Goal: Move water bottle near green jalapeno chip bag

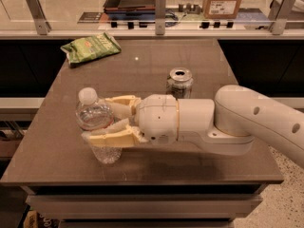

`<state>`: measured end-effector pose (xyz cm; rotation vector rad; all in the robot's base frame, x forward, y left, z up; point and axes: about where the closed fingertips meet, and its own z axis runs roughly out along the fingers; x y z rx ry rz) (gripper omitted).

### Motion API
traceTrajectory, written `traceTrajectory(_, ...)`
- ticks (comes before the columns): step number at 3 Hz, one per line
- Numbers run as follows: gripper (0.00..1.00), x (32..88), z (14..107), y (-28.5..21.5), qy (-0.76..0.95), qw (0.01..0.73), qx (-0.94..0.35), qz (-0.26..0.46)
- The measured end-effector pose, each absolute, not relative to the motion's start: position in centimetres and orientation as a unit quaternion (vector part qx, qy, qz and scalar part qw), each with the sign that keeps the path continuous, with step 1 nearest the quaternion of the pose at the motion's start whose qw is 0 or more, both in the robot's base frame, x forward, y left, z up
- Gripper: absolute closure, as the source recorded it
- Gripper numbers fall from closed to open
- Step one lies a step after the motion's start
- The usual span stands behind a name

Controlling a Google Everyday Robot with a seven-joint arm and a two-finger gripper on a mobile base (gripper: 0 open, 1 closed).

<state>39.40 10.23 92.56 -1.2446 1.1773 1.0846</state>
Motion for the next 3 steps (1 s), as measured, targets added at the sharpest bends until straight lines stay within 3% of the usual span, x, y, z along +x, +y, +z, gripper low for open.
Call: traceTrajectory(3, 1.0, 46.0, 98.0, 4.1, 0.524, 0.571, -0.479, 0.412)
